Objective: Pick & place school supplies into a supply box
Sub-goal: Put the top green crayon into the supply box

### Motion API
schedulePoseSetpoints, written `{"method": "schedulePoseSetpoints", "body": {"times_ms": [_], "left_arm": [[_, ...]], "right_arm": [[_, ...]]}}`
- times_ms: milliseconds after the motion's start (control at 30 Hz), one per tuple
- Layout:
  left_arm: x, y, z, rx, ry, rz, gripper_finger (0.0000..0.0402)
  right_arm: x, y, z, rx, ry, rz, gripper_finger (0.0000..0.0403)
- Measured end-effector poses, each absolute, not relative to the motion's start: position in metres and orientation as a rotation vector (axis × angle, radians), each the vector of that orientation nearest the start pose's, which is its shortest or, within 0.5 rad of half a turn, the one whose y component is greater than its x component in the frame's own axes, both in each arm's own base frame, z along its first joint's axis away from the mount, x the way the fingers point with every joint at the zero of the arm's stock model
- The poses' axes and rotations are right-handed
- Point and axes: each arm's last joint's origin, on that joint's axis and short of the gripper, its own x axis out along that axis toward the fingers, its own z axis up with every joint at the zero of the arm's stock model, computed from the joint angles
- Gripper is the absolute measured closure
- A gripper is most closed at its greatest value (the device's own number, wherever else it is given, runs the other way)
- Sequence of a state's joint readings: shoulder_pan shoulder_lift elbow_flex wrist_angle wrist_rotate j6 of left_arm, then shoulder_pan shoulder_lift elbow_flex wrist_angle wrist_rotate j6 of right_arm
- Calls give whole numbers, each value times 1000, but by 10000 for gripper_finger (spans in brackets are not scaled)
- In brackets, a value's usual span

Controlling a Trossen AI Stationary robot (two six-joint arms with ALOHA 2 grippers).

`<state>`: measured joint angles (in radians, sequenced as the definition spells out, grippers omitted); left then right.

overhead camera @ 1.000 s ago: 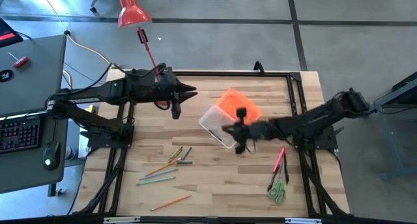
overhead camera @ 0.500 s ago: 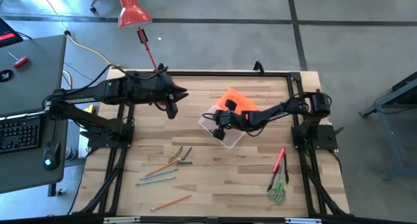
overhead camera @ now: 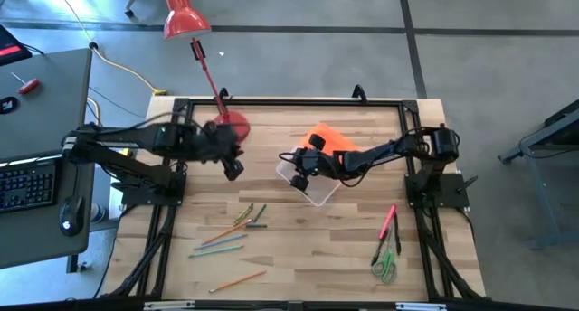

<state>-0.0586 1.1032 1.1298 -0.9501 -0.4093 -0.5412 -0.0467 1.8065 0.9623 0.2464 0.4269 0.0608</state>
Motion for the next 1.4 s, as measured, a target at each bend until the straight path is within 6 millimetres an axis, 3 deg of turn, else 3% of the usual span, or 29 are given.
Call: {"method": "schedulePoseSetpoints", "body": {"times_ms": [133,300,433,600,900,1100,1400], "left_arm": [[199,-15,303,-283,826,590,291],[197,-23,280,-306,821,669,291],[197,-25,280,-312,782,695,291],[198,-25,292,-330,740,683,291],[200,-25,307,-318,711,653,291],[202,-26,308,-304,713,613,291],[202,-27,308,-311,731,592,291]], "right_arm": [[366,-25,175,-95,552,-380,306],[372,-8,182,-203,462,53,300],[380,9,182,-305,295,341,300],[397,22,173,-387,221,360,300],[451,33,145,-397,539,490,300],[479,33,130,-410,586,537,300],[491,35,108,-390,632,584,300]]}}
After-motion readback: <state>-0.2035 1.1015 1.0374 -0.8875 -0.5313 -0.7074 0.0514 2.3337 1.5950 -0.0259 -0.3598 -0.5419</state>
